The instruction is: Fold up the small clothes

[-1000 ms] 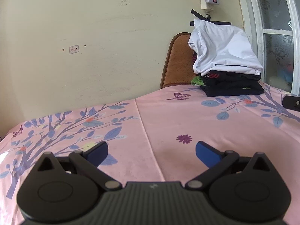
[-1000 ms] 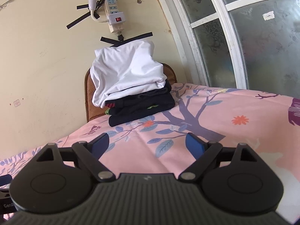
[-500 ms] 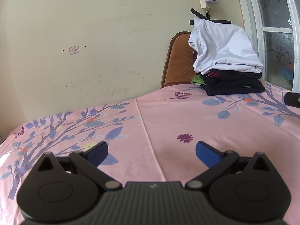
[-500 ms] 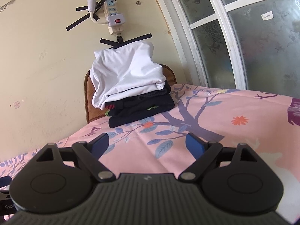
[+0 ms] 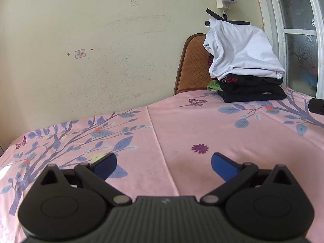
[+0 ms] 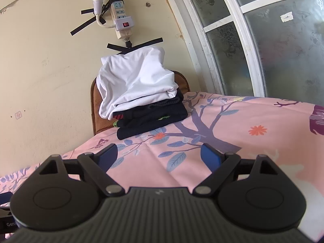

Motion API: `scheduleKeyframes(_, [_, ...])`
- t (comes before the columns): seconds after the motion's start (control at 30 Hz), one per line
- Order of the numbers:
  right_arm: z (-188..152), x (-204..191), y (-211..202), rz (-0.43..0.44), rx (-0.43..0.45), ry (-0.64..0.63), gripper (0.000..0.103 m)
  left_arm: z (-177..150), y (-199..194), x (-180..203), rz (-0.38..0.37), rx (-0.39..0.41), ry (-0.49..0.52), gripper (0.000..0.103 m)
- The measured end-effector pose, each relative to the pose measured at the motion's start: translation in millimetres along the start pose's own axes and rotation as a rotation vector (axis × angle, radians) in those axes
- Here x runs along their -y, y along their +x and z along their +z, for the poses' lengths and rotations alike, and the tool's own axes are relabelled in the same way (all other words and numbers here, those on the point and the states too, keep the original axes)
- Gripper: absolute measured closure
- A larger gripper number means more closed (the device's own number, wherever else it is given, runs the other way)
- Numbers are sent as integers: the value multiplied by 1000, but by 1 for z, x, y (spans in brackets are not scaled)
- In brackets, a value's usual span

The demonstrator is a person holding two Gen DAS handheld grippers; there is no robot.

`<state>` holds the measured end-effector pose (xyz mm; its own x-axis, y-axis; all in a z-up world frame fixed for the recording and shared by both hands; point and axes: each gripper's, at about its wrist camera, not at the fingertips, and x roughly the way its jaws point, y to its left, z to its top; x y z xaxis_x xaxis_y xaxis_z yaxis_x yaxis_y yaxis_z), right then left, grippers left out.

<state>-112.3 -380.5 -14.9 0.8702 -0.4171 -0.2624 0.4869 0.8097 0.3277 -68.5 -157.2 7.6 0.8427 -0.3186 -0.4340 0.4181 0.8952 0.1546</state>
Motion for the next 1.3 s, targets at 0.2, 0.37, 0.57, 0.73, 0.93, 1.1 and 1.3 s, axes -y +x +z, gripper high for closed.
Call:
scheduleKeyframes(0.2, [0,0,-1,-3,1,0,12,0,0,0,0,-1,0,0])
scheduleKeyframes(0.37, [-3,-4,-8,-7,-2,-5,12,1,-1,0,1,-1,-1,0])
scheduleKeyframes(0.57, [-7,-10,-13,-3,5,-22,12,-1,-1,-2,-13,9,-12,0])
scheduleKeyframes(0.73, [-7,-9,-14,0,9,-5,12,-2,-7,-4,-45,41,-20,0])
scheduleKeyframes(0.93, [-8,-10,-17,-34,29,-3,12,-5,-22,-7,-15,130,-46,0])
scheduleKeyframes(1.1, [-11,-7,-29,-77,84,31,11,-12,-43,-21,39,249,-128,0])
scheduleKeyframes(1.3, [-13,-16,-34,-98,122,-26,10,-10,-45,-22,41,261,-119,0])
